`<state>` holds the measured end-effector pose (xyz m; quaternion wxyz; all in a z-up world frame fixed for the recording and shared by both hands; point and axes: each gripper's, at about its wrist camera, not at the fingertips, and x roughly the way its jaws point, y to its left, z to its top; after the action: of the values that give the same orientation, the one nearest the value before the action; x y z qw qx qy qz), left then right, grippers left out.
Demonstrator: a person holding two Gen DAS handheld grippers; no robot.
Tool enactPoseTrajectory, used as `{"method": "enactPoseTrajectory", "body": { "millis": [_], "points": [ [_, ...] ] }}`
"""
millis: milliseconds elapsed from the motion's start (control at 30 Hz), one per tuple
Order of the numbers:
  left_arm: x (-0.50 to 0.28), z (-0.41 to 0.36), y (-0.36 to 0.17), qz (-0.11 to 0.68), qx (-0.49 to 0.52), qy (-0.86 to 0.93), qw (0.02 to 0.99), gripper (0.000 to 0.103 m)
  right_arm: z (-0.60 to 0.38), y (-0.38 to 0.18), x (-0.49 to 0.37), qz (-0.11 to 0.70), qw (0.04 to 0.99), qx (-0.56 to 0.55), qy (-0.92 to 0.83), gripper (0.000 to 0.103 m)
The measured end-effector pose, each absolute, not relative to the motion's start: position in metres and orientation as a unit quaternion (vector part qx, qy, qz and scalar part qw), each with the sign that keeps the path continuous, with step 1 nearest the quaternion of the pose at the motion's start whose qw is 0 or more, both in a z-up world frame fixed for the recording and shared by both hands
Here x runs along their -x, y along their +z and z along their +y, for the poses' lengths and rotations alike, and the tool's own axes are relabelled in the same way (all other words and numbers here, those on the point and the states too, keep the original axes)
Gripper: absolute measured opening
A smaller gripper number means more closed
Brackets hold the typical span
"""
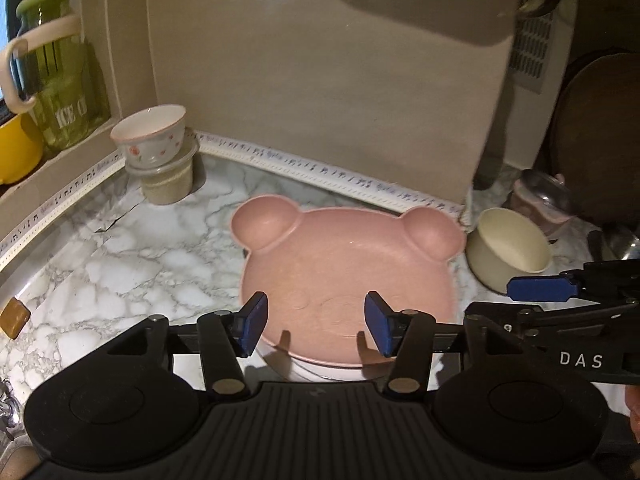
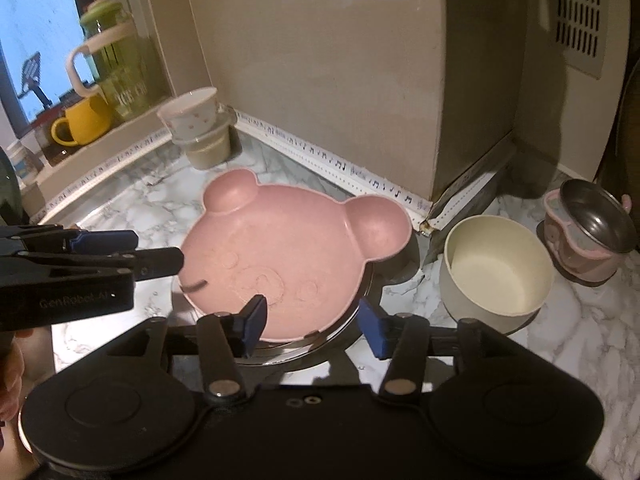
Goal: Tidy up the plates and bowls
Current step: 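Open both grippers and withdraw from the pink plate, then move both grippers to the rim of the large steel bowl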
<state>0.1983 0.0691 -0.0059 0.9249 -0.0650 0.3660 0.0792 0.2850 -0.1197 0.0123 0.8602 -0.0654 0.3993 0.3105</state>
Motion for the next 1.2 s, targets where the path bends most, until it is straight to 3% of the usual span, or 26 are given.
{"method": "enactPoseTrajectory", "body": {
  "millis": [67, 333, 667, 1000, 1200],
  "points": [
    [-0.194, 0.064, 0.000, 0.358, 0.065, 0.076, 0.928, 0.060, -0.126, 0.018, -0.280, 0.394, 0.864, 0.061, 0.309, 0.058],
    [-0.184, 0.040, 0.018, 0.337, 0.059, 0.058, 0.938, 0.067, -0.156, 0.037, -0.263, 0.370, 0.875, 0.046, 0.308, 0.065],
    [-0.182, 0.009, 0.030, 0.325, 0.063, 0.029, 0.943, 0.077, -0.195, 0.054, -0.251, 0.344, 0.890, 0.031, 0.298, 0.081],
    [-0.193, -0.018, 0.031, 0.318, 0.055, -0.003, 0.947, 0.079, -0.237, 0.050, -0.251, 0.335, 0.904, 0.019, 0.266, 0.100],
    [-0.208, -0.034, 0.026, 0.321, 0.051, -0.023, 0.946, 0.080, -0.264, 0.042, -0.258, 0.340, 0.910, 0.001, 0.236, 0.102]
  ]
}}
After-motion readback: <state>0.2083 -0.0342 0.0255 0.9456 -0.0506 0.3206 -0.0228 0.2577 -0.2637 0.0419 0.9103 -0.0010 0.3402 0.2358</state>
